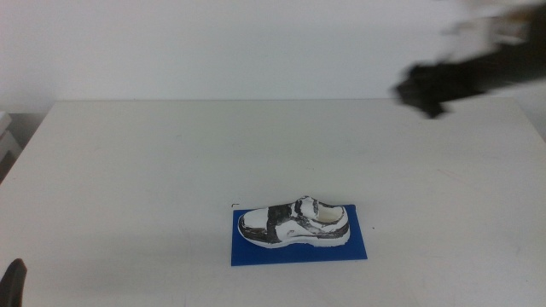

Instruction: Use one arm to grab the shoe from the table and place it on the mat.

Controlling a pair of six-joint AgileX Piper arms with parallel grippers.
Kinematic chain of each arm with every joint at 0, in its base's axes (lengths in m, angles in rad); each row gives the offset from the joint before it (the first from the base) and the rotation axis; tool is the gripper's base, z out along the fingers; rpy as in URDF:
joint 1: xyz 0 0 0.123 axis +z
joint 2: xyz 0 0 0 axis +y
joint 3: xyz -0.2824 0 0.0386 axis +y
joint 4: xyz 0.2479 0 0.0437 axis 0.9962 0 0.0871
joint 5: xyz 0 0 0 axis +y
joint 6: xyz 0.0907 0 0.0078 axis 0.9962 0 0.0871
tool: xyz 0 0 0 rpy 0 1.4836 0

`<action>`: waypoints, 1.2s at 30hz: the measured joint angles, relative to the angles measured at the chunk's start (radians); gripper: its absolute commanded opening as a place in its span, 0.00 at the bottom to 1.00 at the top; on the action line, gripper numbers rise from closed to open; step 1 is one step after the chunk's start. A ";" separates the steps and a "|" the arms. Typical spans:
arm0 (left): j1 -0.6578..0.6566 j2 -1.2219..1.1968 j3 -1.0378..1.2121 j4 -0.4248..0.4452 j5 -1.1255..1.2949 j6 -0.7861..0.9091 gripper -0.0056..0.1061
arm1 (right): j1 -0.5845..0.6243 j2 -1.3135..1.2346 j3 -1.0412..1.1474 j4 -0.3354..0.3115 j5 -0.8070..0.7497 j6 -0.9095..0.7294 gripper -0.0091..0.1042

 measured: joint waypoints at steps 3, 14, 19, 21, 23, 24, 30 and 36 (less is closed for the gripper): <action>0.000 0.000 0.000 0.000 0.000 0.000 0.89 | -0.087 -0.185 0.187 -0.004 -0.134 0.017 0.69; 0.000 0.000 0.000 0.000 0.000 0.000 0.89 | -0.303 -0.779 0.692 -0.006 -0.302 0.026 0.69; 0.000 0.000 0.000 0.000 0.000 0.000 0.89 | -0.307 -0.997 0.861 -0.004 -0.347 0.026 0.69; 0.000 0.000 0.000 0.000 0.000 0.000 0.89 | -0.307 -1.068 0.914 0.000 -0.367 0.031 0.69; 0.000 0.000 0.000 0.000 0.000 0.000 0.89 | -0.307 -1.117 0.964 0.012 -0.378 0.052 0.69; 0.000 0.000 0.000 0.000 0.000 0.000 0.89 | -0.307 -1.131 0.981 0.019 -0.378 0.063 0.69; 0.000 0.000 0.000 0.000 0.000 0.000 0.89 | -0.307 -1.206 1.068 0.030 -0.380 0.160 0.69; 0.000 0.000 0.000 0.000 0.000 0.000 0.89 | -0.307 -1.310 1.157 0.030 -0.377 0.172 0.69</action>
